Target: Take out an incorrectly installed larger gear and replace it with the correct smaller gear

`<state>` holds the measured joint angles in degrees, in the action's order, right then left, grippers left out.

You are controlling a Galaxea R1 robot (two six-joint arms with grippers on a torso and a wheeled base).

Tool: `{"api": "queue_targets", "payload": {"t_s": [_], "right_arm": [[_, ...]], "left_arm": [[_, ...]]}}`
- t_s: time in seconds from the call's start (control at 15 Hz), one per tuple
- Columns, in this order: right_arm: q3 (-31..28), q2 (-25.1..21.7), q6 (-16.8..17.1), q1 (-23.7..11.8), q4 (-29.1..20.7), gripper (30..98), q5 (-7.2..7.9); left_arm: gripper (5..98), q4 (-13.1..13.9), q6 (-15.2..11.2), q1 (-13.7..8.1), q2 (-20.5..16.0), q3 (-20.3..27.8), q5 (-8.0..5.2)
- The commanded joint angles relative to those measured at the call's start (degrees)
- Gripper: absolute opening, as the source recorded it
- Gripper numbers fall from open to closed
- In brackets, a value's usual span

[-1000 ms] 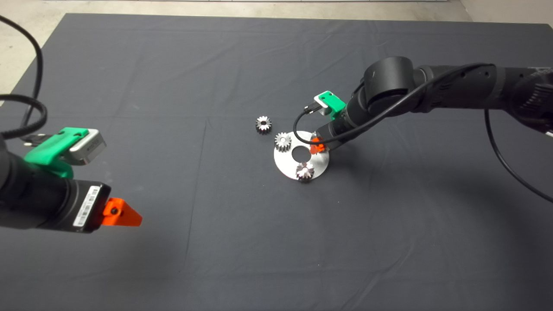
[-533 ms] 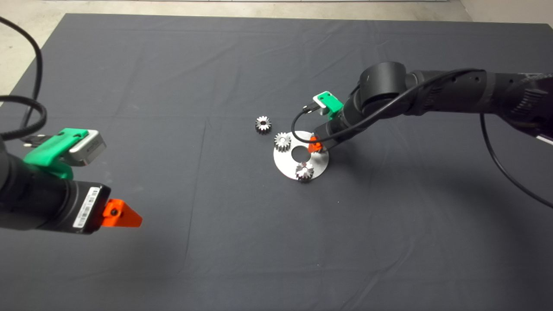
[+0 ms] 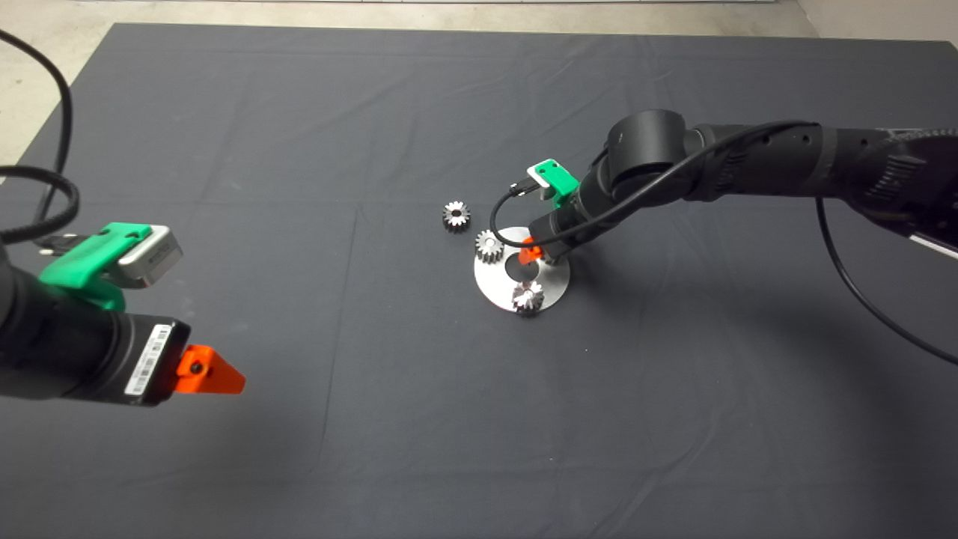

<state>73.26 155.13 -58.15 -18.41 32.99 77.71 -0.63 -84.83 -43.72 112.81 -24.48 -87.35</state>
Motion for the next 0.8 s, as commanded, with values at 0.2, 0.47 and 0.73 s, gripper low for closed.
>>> {"api": "queue_targets", "payload": {"t_s": [0.2,0.47,0.73], "right_arm": [[2.3,0.1,-0.3,-0.9,1.9,86.0,-0.89],[2.0,0.1,-0.5,-0.8,1.7,82.3,-0.86],[1.9,0.3,-0.8,-0.9,1.5,75.9,-0.71]], "left_arm": [[98.1,0.7,-0.1,-0.9,-0.3,0.7,-0.37],[98.1,0.7,0.0,-0.9,-0.4,0.8,-0.37],[98.1,0.7,0.0,-0.9,-0.4,0.8,-0.19]]}}
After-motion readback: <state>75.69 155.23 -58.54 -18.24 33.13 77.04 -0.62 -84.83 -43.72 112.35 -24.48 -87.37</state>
